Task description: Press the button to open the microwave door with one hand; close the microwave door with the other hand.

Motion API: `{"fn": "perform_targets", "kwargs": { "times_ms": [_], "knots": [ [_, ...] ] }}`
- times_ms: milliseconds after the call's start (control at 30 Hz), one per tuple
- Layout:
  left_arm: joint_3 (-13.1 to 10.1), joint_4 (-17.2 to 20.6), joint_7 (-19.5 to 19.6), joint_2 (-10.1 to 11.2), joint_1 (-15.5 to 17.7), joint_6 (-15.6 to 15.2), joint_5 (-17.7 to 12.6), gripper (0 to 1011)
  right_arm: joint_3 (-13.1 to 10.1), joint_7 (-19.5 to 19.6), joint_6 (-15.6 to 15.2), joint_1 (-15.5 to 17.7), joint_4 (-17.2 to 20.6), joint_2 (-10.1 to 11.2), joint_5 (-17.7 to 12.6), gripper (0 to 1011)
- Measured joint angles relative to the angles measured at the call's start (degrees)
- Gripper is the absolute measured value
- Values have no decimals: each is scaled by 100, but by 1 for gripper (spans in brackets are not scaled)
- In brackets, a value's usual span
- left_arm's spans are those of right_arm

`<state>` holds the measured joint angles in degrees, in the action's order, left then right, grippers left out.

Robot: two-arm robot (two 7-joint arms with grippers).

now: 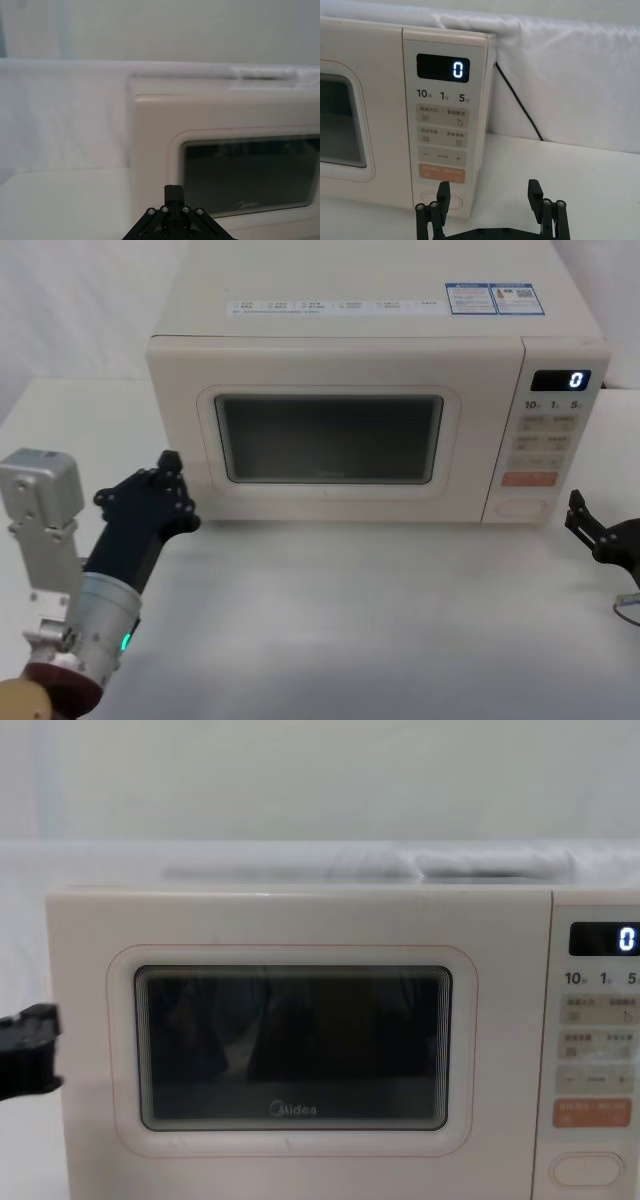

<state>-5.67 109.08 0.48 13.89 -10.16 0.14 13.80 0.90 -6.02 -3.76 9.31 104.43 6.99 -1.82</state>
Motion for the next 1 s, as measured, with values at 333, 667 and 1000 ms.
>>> {"fn": "perform_targets", "kwargs": {
  "times_ms": [333,667,1000],
  "knots": [
    [265,-288,-10,-110,-88,101,-120,0,0,0,0,0,0,0,0,1002],
    [491,-563,-190,-381,-114,251,-258,0,0,0,0,0,0,0,0,1002],
    [660,-819,-181,-561,-118,253,-294,0,0,0,0,0,0,0,0,1002]
  ]
}}
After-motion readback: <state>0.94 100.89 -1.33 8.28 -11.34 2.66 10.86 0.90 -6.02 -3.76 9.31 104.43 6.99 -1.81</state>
